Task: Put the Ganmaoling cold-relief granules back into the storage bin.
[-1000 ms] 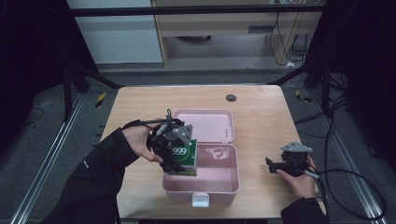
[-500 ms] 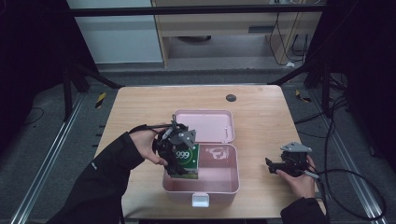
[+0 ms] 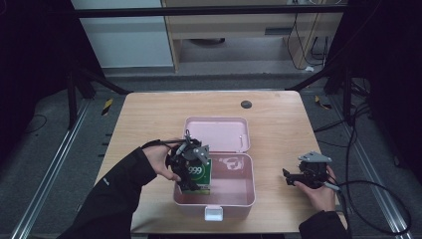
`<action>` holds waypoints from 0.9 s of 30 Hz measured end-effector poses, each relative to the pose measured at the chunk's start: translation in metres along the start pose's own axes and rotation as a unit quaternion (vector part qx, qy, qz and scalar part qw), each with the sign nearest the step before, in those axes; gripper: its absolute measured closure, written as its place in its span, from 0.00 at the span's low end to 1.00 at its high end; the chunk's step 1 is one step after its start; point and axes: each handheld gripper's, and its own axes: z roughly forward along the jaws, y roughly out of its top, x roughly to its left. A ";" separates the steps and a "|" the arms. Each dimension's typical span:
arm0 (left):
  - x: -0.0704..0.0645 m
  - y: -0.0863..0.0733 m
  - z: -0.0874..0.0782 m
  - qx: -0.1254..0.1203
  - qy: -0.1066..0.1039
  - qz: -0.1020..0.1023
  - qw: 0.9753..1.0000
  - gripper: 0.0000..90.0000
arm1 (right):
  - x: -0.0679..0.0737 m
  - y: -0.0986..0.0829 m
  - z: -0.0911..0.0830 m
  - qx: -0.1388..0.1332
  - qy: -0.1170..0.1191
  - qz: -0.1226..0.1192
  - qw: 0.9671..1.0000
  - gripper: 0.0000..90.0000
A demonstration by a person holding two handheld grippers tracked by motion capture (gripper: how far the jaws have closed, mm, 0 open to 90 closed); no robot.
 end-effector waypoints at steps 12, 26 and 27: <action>0.000 -0.005 0.016 0.012 0.003 -0.002 1.000 0.16 | 0.000 0.000 0.001 0.000 0.001 -0.001 1.000 0.06; 0.000 -0.011 0.026 0.016 0.010 -0.003 1.000 0.16 | 0.001 0.000 0.001 0.002 0.002 -0.001 1.000 0.06; 0.000 -0.012 0.027 0.017 0.010 -0.003 1.000 0.15 | 0.001 0.000 0.001 0.002 0.002 -0.002 1.000 0.05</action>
